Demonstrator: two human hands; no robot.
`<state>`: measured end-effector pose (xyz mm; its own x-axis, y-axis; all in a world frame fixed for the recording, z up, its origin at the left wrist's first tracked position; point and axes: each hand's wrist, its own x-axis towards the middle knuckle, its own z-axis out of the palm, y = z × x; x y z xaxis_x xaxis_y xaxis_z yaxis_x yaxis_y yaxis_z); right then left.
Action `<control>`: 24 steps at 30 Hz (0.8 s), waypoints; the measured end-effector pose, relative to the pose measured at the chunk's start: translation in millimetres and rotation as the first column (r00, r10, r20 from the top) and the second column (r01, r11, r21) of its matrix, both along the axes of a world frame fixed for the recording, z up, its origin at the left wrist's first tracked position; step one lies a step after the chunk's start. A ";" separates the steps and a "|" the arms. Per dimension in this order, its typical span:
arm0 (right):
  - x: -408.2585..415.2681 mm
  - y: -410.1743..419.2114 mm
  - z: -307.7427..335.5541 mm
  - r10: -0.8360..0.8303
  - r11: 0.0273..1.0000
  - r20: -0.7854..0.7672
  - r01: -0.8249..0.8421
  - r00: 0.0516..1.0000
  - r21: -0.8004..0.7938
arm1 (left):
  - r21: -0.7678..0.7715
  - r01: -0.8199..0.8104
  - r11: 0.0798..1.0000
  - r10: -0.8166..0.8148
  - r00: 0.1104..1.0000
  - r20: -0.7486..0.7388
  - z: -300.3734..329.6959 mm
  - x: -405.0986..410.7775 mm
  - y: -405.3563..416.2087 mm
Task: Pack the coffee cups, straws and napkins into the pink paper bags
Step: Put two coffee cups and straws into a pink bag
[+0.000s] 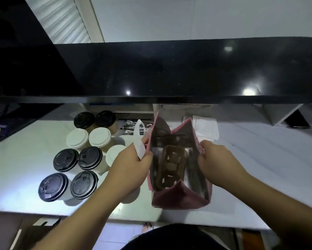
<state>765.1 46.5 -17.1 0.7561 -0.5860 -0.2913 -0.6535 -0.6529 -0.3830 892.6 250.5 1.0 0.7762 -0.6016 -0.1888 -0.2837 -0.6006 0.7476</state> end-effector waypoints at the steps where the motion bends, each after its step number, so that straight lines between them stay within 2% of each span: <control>1: 1.0 2.3 -0.4 -0.022 1.000 -0.015 0.022 1.000 0.006 | -0.029 0.033 0.999 -0.034 0.999 -0.033 -0.7 2.9 0.8; 5: 2.1 8.6 -0.2 -0.088 0.996 -0.044 0.089 0.995 0.021 | -0.168 0.159 0.973 -0.197 0.950 -0.243 -3.2 10.8 6.9; 8: 1.5 10.5 0.4 -0.108 0.994 -0.016 0.109 0.994 0.015 | -0.041 0.415 0.909 -0.410 0.871 -0.270 -4.2 29.7 23.6; 10: 1.0 10.9 -0.2 -0.117 0.993 0.000 0.117 0.993 0.009 | 0.111 0.514 0.850 -0.485 0.848 -0.214 -10.1 53.3 32.6; 11: 1.2 11.1 -0.5 -0.120 0.993 0.001 0.120 0.993 0.005 | 0.214 0.497 0.841 -0.480 0.868 -0.128 -16.2 66.3 35.0; 13: 1.3 11.9 -0.6 -0.117 0.993 -0.002 0.117 0.993 -0.007 | 0.440 0.353 0.826 -0.435 0.895 0.099 -31.8 88.9 36.6; 15: 0.7 12.9 -0.5 -0.107 0.994 0.007 0.107 0.994 -0.011 | 0.574 0.232 0.785 -0.413 0.887 0.205 -49.7 103.0 35.4; 19: 0.1 12.9 2.0 -0.076 0.997 0.008 0.075 0.997 0.002 | 0.654 0.211 0.726 -0.389 0.911 0.139 -87.2 114.3 32.6; 24: -0.5 11.1 2.8 -0.054 0.999 -0.008 0.054 0.999 0.005 | 0.706 0.169 0.688 -0.382 0.911 0.155 -96.0 115.8 28.5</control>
<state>764.6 57.5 -14.3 0.7211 -0.6243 -0.3004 -0.6908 -0.6146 -0.3809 1008.4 279.0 -95.0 0.6766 -0.5943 -0.4348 -0.6411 -0.7659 0.0493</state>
